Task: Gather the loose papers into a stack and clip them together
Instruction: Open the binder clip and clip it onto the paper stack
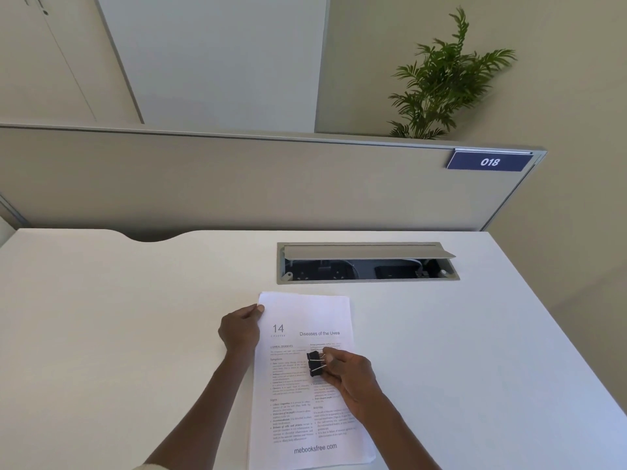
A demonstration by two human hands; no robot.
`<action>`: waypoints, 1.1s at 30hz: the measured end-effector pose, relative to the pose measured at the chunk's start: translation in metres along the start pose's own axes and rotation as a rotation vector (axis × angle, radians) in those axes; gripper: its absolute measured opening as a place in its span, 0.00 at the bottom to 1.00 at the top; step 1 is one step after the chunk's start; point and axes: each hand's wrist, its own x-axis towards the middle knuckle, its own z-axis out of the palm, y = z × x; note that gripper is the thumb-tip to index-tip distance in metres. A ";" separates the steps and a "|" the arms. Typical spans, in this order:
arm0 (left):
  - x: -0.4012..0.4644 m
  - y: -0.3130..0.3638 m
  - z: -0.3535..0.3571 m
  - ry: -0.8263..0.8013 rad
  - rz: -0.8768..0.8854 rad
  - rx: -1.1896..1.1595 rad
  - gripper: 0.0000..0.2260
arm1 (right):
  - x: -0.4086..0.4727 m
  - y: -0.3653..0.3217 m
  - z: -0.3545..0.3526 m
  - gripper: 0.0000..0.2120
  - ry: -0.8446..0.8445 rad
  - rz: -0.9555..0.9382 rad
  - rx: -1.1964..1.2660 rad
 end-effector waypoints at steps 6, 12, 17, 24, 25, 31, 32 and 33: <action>-0.023 0.018 -0.003 0.043 0.175 -0.018 0.07 | -0.011 -0.051 0.028 0.13 0.122 -0.441 -0.597; -0.051 0.028 -0.005 0.004 0.321 -0.125 0.05 | -0.029 -0.112 0.055 0.17 0.164 -0.861 -0.875; -0.070 0.035 -0.009 0.010 0.434 -0.127 0.07 | -0.029 -0.133 0.054 0.13 0.148 -1.018 -1.132; -0.079 0.038 -0.011 -0.010 0.504 -0.124 0.07 | -0.036 -0.138 0.045 0.17 0.081 -1.027 -1.226; -0.079 0.038 -0.011 -0.015 0.507 -0.128 0.07 | -0.036 -0.139 0.044 0.17 0.074 -1.020 -1.227; -0.079 0.037 -0.011 -0.066 0.519 -0.126 0.07 | -0.039 -0.157 0.042 0.17 0.055 -0.957 -1.184; -0.079 0.038 -0.011 -0.071 0.524 -0.120 0.07 | -0.040 -0.159 0.043 0.18 0.031 -0.930 -1.205; -0.079 0.039 -0.011 -0.074 0.529 -0.119 0.07 | -0.040 -0.161 0.044 0.19 0.000 -0.904 -1.224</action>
